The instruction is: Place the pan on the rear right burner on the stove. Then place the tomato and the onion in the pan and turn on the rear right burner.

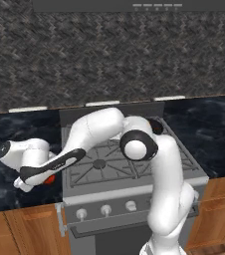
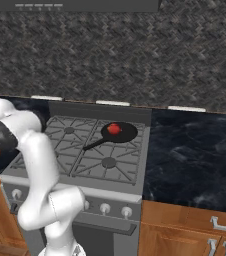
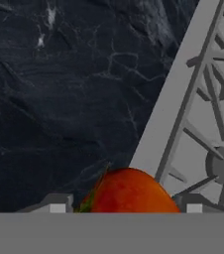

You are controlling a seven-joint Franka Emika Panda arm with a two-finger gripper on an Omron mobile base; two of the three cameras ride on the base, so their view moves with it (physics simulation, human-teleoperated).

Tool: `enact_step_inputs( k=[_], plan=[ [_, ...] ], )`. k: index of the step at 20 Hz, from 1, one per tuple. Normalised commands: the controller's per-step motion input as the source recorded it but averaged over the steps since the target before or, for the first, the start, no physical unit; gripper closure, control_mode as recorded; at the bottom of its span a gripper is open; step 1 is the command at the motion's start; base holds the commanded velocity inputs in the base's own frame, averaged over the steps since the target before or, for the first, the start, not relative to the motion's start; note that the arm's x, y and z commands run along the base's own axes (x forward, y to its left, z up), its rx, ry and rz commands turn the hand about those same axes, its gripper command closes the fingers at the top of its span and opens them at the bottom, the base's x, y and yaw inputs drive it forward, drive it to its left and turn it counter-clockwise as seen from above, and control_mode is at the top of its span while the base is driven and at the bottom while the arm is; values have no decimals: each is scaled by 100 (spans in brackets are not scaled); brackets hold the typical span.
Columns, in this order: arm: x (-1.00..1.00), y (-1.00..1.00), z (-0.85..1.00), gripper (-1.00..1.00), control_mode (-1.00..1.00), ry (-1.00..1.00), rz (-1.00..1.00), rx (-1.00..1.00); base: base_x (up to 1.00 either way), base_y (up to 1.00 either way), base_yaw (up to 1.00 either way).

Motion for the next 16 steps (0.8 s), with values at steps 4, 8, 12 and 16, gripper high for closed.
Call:
enact_step_inputs(
  k=[4, 8, 12, 16],
  plan=[
    [-18, -66, 49, 100, -100, -41, -5, 14, 0, 0, 0],
    [-3, -52, 53, 100, -100, -32, -4, 19, 0, 0, 0],
    [0, -32, 65, 100, -100, -22, -8, 22, 0, 0, 0],
    [0, -22, 81, 100, -100, -10, -11, 26, 0, 0, 0]
  ],
)
